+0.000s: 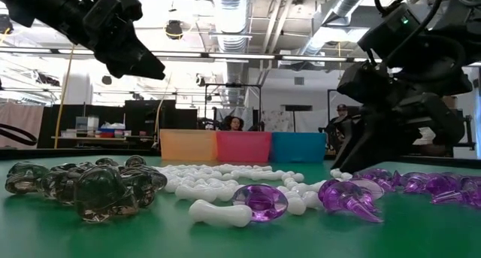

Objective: Sort Halloween decoration
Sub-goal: Put the white bone toy into the blue bin

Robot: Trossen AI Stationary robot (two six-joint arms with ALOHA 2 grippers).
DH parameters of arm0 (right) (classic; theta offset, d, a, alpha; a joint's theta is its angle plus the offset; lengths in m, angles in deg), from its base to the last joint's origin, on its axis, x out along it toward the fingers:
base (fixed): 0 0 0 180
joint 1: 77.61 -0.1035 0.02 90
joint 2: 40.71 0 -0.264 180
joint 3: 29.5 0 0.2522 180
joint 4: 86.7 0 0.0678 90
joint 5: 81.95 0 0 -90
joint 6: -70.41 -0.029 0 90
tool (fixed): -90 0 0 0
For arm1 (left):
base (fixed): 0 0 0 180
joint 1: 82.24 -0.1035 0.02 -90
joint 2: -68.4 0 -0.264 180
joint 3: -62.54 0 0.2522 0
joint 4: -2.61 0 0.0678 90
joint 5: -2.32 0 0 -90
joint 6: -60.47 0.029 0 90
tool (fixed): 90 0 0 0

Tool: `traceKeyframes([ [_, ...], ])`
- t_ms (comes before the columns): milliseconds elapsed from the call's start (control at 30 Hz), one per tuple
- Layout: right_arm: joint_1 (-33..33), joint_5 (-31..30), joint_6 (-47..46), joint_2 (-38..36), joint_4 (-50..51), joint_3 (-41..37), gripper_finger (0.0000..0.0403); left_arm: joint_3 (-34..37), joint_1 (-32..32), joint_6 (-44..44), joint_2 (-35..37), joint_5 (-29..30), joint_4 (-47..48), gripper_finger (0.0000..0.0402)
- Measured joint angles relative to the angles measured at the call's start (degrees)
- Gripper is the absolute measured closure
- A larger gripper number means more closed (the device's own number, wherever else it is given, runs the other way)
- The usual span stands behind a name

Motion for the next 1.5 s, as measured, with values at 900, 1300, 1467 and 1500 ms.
traceKeyframes([
  [900,7.86,0.28,-0.04,-13.58,2.07,0.0,0.0382,0.0,0.0,1.16,-0.01,-0.04,0.84,0.0223],
  [1300,19.38,-0.83,4.71,-22.18,5.34,4.03,0.0357,0.0,0.0,1.59,-0.01,-0.04,1.05,0.0223],
  [1467,16.39,0.36,4.76,-20.38,3.5,5.05,0.031,0.0,0.0,1.6,-0.02,-0.04,1.15,0.0223],
  [1500,15.61,0.36,4.06,-19.4,2.29,5.05,0.0299,0.0,0.0,1.59,0.0,-0.02,1.14,0.0223],
])
